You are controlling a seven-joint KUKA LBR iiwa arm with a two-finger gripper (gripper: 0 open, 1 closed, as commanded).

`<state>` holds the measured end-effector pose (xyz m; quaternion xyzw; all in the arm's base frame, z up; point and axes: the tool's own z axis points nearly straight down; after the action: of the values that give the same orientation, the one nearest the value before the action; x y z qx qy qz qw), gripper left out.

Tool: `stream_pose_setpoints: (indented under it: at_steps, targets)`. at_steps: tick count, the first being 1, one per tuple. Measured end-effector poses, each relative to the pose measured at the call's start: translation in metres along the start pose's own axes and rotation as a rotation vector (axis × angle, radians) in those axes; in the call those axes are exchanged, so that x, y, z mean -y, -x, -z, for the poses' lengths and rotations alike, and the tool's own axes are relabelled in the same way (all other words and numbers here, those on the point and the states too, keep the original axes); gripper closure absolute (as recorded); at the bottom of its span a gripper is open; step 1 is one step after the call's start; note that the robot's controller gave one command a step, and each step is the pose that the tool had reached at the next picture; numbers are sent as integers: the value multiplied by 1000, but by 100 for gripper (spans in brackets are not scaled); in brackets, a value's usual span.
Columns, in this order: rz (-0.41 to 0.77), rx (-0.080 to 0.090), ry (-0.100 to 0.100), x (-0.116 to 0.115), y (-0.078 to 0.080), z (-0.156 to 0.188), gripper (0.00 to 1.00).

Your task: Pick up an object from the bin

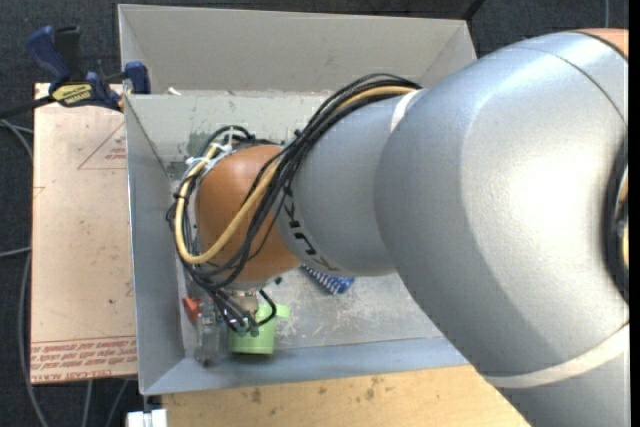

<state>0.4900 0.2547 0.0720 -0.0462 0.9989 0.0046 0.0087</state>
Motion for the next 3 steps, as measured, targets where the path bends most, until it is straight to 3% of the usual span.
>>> stream_pose_setpoints:
  at_steps: [3]
  targets:
    - [-6, 7, 9, -2, 3, 2, 0]
